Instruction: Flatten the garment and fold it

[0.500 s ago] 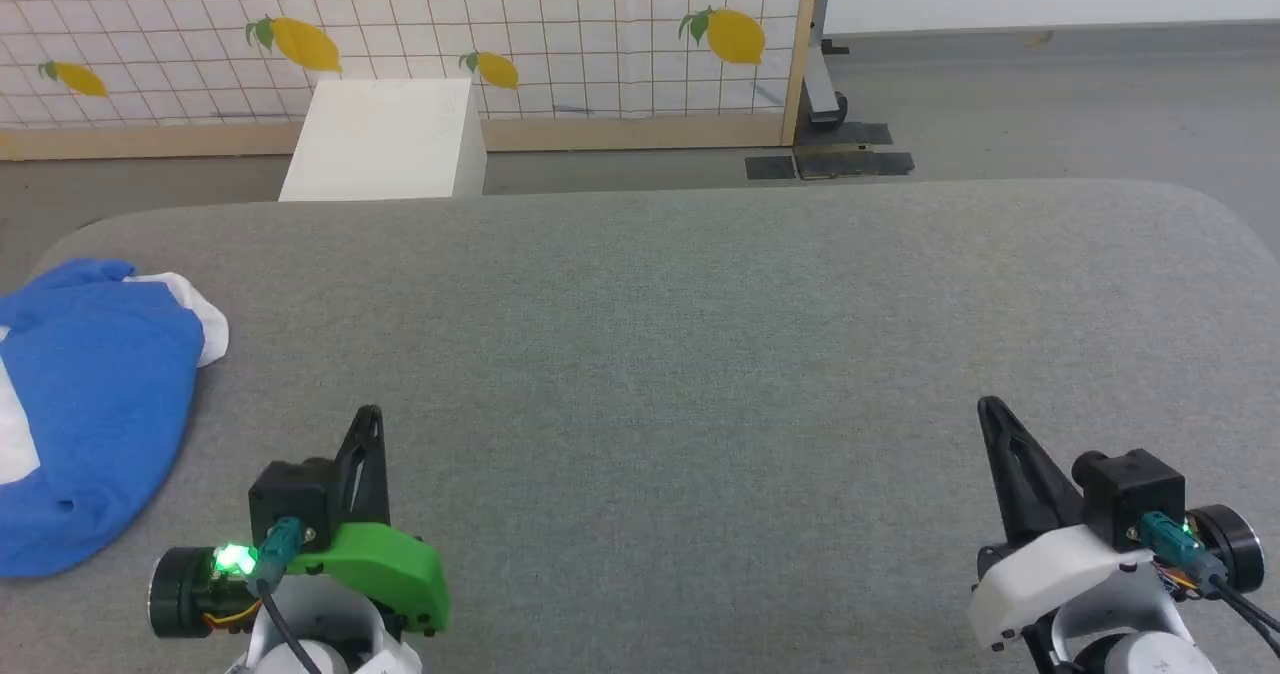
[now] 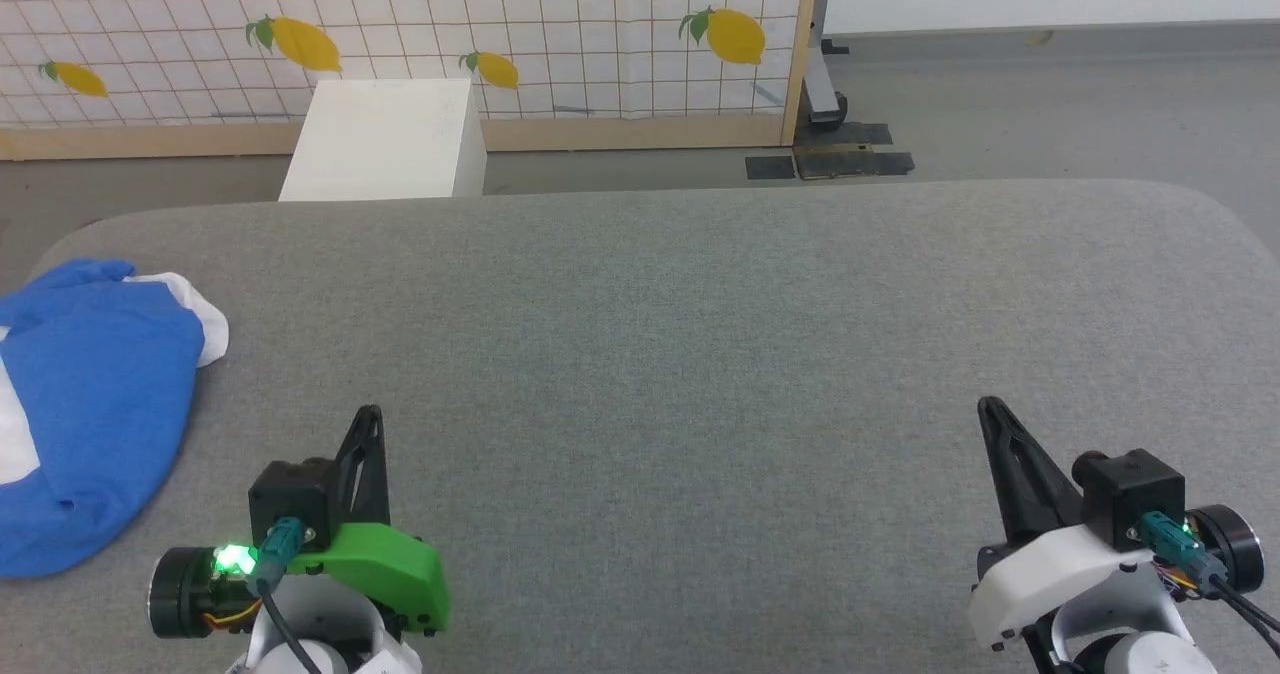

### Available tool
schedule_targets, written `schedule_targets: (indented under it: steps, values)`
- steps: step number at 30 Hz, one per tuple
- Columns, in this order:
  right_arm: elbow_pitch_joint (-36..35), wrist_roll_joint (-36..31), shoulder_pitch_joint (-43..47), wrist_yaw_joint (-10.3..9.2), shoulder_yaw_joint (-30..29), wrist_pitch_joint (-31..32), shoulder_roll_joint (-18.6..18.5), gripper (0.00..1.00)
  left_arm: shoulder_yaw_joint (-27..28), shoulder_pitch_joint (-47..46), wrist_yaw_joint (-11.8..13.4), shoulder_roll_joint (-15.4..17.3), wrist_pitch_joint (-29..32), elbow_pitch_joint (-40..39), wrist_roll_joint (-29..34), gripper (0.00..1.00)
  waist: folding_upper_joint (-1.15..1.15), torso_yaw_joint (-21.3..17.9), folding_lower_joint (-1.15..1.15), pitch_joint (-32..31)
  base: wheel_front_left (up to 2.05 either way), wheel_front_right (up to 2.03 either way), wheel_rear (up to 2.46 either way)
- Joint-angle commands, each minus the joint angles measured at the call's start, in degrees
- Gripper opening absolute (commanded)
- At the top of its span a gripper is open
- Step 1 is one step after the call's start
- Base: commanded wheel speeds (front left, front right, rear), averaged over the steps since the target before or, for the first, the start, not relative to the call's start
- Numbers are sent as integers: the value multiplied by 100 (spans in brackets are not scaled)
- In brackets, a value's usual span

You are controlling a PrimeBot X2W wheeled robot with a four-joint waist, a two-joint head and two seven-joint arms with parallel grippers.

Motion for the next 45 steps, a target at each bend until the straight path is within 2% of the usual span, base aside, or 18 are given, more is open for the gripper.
schedule_targets:
  steps: [1,21,22,45]
  values:
    - [8,-36,-108,-8,7,-1,-3,0,14,62,-5,-18,8,-14,73,0,0,0,0,0,0,0,0]
    - [8,-36,-108,-8,7,-1,-3,0,14,62,-5,-18,8,-14,73,0,0,0,0,0,0,0,0]
    - [8,-36,-108,-8,7,-1,-3,100,14,62,-5,-18,8,-14,73,100,0,0,0,0,0,0,0]
    - [263,369,18,0,-75,-237,1,100,-152,14,155,-2,-236,111,-196,100,0,51,0,13,0,0,0]
